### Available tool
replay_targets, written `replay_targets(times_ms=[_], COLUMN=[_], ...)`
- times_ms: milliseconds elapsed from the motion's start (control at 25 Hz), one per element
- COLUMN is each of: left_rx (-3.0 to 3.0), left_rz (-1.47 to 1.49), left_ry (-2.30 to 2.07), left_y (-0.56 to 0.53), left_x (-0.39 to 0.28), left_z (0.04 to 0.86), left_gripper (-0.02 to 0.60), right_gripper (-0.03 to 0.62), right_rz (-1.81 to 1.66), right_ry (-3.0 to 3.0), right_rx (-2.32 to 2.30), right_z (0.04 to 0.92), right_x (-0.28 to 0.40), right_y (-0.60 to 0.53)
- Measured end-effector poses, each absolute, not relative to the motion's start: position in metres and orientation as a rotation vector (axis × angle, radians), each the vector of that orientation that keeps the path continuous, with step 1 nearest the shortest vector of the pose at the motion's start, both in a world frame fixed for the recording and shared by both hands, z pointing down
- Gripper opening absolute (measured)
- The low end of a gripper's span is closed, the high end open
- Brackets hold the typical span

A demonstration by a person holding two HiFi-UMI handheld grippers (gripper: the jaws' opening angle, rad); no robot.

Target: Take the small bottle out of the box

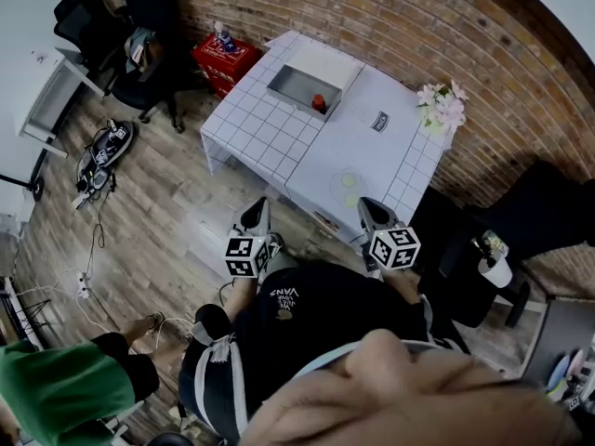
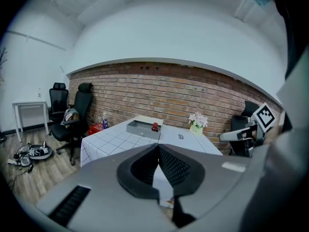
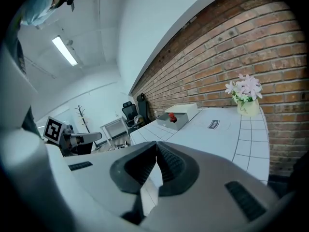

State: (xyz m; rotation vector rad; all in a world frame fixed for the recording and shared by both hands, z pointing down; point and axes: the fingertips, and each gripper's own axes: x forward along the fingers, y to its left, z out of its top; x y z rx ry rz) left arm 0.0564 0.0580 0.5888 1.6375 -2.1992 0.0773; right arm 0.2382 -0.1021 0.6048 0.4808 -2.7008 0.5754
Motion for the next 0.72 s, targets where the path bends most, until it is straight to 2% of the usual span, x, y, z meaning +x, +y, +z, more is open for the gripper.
replay_targets(times_ms=[720], left_rx=[1.826], left_rz=[0.152], left_ry=[-2.042], left_y=[0.056], left_x=[-0.085], left_z=[0.594], left_gripper=[0.011], right_gripper=[0.003], right_rz=[0.661], right_ry=[-2.686], right_rx=[0.784], right_z=[0.610], right_x=[0.119], right_y=[-0.090])
